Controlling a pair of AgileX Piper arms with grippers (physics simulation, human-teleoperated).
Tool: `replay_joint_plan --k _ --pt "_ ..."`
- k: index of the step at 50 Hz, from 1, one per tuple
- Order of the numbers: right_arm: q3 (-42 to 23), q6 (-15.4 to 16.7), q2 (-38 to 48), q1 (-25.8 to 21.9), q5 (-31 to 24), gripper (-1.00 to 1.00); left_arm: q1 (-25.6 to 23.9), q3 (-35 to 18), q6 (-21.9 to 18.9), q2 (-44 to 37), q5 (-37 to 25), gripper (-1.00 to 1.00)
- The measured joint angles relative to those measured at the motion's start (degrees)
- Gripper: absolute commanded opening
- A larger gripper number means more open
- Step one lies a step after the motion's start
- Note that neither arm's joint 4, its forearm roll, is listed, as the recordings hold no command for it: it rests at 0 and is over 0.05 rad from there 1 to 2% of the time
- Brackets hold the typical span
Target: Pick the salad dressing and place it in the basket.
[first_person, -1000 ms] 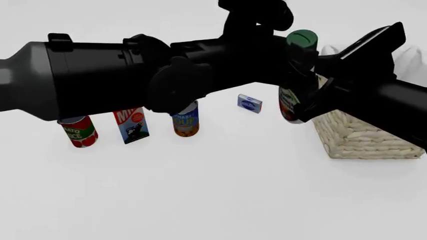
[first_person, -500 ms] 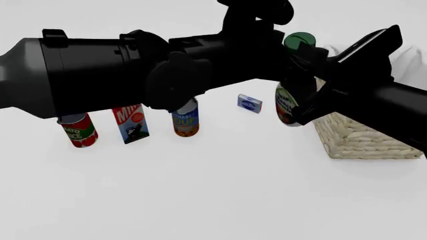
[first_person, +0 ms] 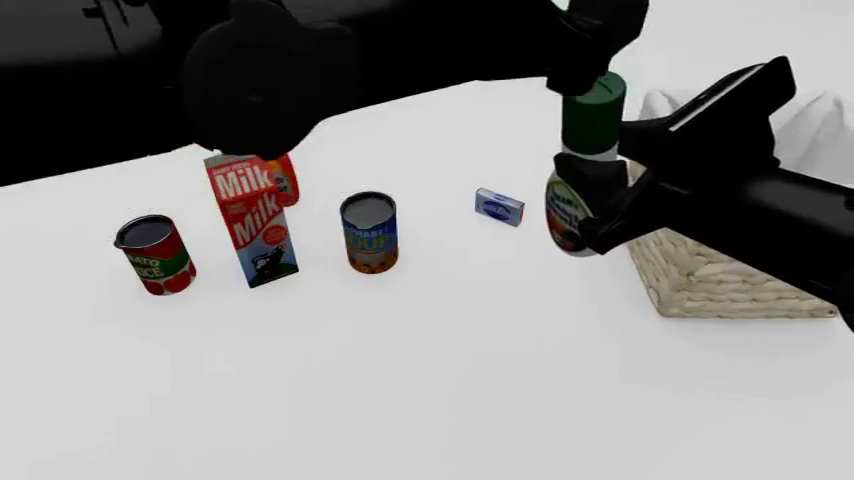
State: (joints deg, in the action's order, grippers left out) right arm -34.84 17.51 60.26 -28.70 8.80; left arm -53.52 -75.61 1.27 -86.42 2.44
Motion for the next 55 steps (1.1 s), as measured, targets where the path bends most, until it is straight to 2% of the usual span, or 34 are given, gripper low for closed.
replay_joint_plan --k 12,23,39,55 --pt "-0.1 -0.4 0.1 -0.1 0.4 -1.00 2.0 1.7 -0.9 8.7 -1.5 1.00" --pt "-0.4 -0.6 0.0 -0.4 0.6 -1.00 5.3 8.5 -1.2 18.6 0.0 1.00" --pt "-0.6 -0.8 -0.2 -1.0 0.8 -1.00 15.3 28.9 0.1 37.0 7.5 1.00" --pt "-1.0 -1.0 -1.6 -1.0 0.4 -1.00 27.2 49.8 5.9 51.9 16.6 1.00"
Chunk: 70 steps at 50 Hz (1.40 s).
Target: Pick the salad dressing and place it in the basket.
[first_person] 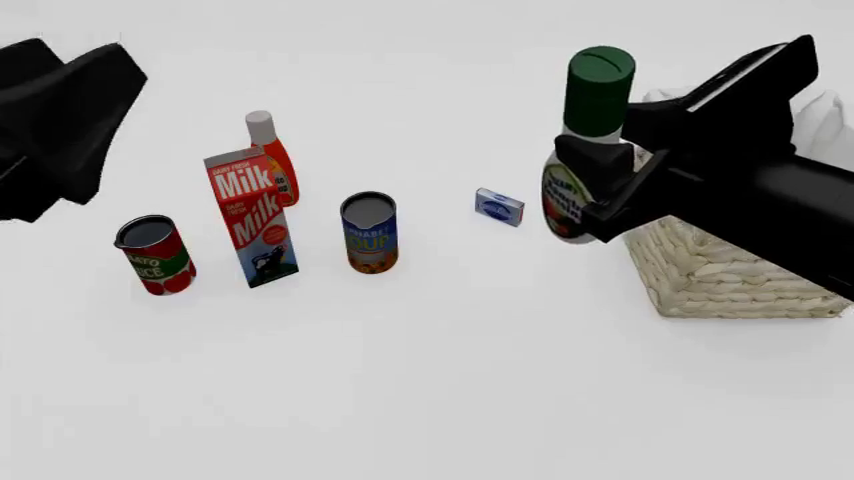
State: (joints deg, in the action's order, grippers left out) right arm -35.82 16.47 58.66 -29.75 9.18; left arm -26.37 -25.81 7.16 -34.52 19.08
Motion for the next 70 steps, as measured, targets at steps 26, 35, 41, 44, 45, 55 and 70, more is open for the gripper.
replay_joint_plan --k 26,35,41,44,45,55,70 --pt "-5.7 -0.2 -3.5 2.7 -2.8 -1.00 13.8 20.6 0.1 6.1 11.8 1.00" --pt "-9.2 0.3 -4.7 4.6 -4.5 -1.00 17.0 23.7 0.8 6.8 13.3 1.00" --pt "-11.7 0.6 -5.3 6.2 -5.7 -1.00 18.6 24.6 1.1 7.6 13.1 1.00" --pt "-12.9 0.7 -5.5 7.0 -6.2 -1.00 19.2 24.9 1.3 8.0 12.9 1.00" --pt "-13.3 0.8 -5.5 7.2 -6.4 -1.00 19.4 25.0 1.3 8.2 12.8 1.00" --pt "-16.9 1.1 -5.9 10.4 -8.1 -1.00 20.1 25.5 1.1 8.9 12.3 1.00" --pt "-21.3 0.6 -6.2 18.5 -10.0 -1.00 20.6 25.7 0.7 8.6 12.7 1.00"
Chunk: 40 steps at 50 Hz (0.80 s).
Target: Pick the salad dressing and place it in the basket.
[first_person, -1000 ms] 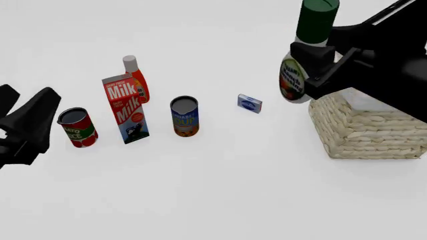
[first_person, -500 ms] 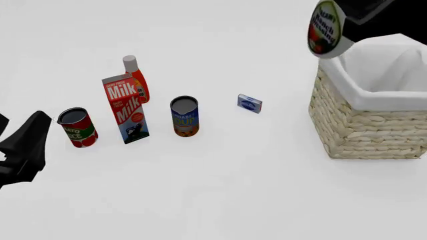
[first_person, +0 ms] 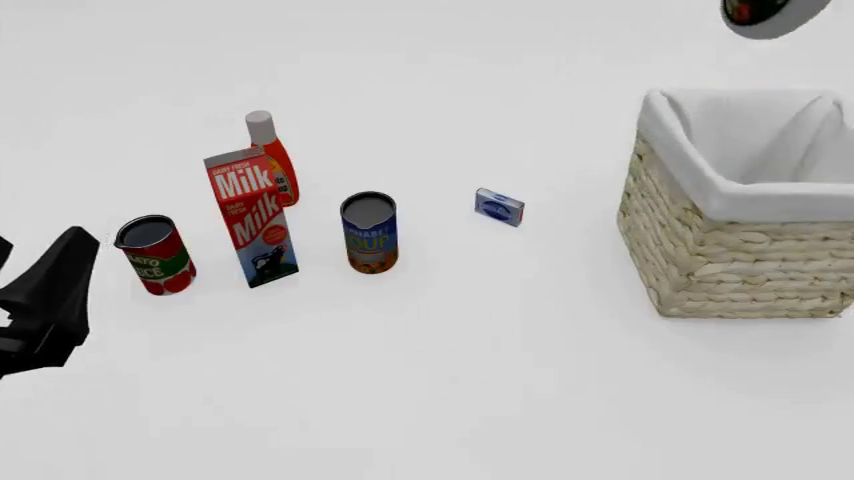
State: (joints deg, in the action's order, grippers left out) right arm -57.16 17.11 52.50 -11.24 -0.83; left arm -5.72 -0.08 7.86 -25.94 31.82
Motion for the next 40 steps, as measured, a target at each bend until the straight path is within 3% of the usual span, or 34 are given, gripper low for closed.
replay_joint_plan --k 15,40 --pt "-1.4 -1.5 0.1 7.5 -0.5 -1.00 0.4 0.0 -0.2 -1.4 1.3 1.00" --pt "0.1 -3.4 5.7 15.5 2.4 -1.00 -0.2 0.0 -0.4 -3.0 2.3 1.00"
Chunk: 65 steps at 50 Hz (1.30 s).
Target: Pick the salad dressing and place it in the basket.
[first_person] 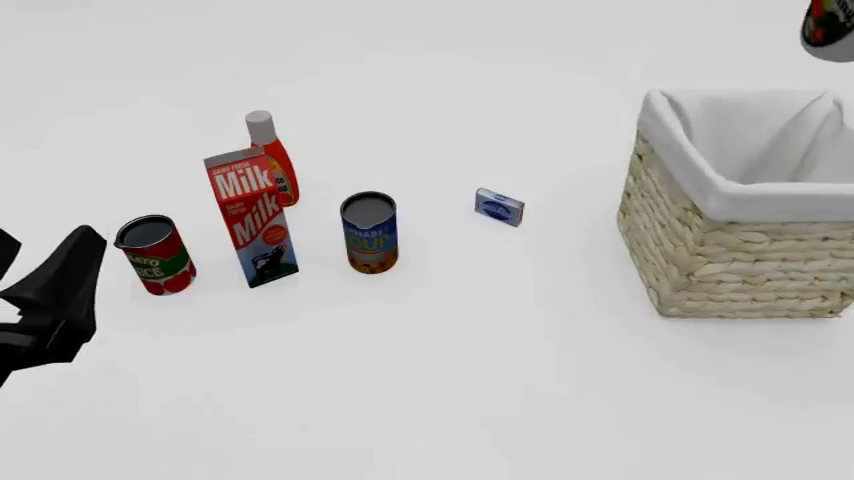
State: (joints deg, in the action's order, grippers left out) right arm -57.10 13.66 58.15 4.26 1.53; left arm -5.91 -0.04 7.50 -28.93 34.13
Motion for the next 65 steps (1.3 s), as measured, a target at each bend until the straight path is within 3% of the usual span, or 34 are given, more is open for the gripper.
replay_joint_plan --k 38,65 --pt "2.6 -0.4 9.4 4.0 5.5 -1.00 -0.8 0.0 0.1 -1.5 1.0 1.00" --pt "4.1 1.0 9.4 5.4 4.4 -1.00 -1.0 0.0 -0.1 -2.7 1.8 1.00"
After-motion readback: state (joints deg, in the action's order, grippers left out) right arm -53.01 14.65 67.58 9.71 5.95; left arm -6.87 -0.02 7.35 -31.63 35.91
